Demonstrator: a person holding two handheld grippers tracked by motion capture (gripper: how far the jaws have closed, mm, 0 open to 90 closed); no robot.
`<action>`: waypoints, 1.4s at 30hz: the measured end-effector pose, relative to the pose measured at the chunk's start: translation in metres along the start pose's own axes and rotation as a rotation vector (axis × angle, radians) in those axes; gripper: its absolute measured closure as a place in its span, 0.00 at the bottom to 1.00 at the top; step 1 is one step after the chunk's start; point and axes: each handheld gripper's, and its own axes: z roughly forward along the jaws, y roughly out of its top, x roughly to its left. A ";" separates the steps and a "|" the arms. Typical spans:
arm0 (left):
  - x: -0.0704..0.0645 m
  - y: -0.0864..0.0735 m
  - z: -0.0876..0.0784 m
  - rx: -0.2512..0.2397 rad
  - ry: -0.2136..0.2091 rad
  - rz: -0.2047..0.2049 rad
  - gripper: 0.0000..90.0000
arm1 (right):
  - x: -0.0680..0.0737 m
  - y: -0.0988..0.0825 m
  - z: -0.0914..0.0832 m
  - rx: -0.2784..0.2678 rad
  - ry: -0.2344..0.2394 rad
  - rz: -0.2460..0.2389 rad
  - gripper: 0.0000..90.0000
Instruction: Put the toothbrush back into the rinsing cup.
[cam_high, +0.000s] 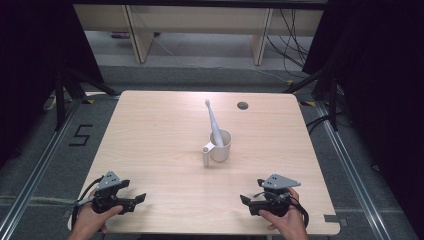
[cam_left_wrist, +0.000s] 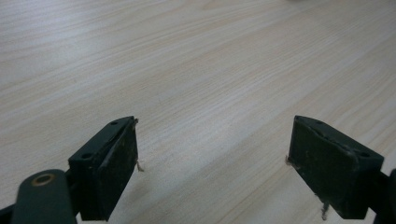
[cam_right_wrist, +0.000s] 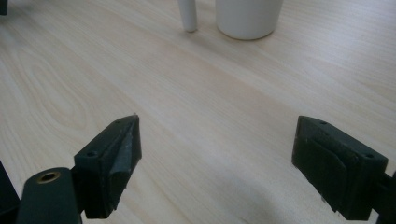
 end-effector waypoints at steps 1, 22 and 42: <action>0.000 0.000 0.000 0.005 -0.002 -0.001 0.17 | 0.001 -0.001 0.000 0.005 0.008 0.014 0.19; 0.000 0.000 0.000 0.004 -0.001 0.001 0.17 | 0.008 -0.019 -0.011 -0.001 0.001 0.026 0.19; 0.000 0.000 -0.001 0.004 0.000 0.001 0.17 | 0.006 -0.021 -0.010 -0.005 0.004 0.000 0.19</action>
